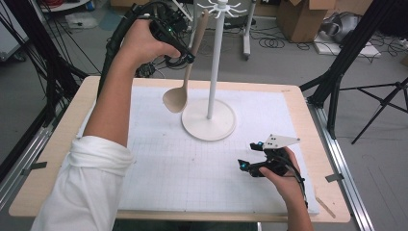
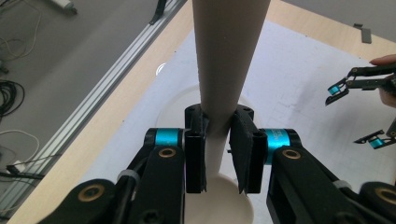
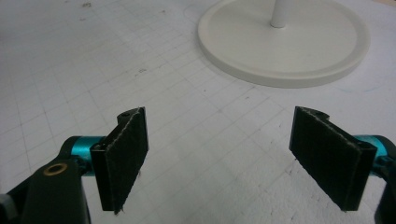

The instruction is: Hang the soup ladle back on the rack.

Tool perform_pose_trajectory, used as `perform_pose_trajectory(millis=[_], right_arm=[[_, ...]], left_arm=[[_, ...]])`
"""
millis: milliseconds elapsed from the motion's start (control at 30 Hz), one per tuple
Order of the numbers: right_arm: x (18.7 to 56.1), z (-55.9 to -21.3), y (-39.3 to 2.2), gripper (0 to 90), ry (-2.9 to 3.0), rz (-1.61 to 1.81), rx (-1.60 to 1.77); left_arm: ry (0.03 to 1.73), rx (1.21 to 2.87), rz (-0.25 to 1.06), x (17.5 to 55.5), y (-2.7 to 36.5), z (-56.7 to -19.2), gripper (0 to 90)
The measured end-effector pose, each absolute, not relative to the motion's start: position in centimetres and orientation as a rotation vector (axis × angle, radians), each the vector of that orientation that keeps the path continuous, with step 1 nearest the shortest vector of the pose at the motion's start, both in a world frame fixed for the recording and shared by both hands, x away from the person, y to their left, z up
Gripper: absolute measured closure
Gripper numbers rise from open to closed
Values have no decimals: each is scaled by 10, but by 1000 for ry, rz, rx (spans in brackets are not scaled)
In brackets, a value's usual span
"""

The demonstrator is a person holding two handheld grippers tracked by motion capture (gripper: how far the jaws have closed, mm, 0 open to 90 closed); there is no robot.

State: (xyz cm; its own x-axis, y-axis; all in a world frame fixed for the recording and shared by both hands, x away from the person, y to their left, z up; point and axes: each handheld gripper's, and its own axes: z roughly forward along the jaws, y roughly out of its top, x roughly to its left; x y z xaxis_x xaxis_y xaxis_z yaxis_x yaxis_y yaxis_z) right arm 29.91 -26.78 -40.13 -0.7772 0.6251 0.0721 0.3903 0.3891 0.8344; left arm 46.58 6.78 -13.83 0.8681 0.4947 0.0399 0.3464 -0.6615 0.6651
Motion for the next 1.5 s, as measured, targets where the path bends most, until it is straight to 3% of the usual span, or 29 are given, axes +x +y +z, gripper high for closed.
perform_pose_trajectory(millis=[133, 500, 1067, 1500], right_arm=[[299, -401, -267, 187, 2397, 1333, 893], [298, -403, -265, 187, 2408, 1323, 891], [298, -404, -263, 187, 2416, 1310, 890], [299, -405, -263, 187, 2417, 1301, 888]], left_arm=[[620, 2350, 298, 464, 68, -137, 728], [688, 2390, 313, 454, 83, -133, 409], [596, 2299, 287, 425, 120, -154, 270], [554, 2225, 274, 387, 163, -190, 250]])
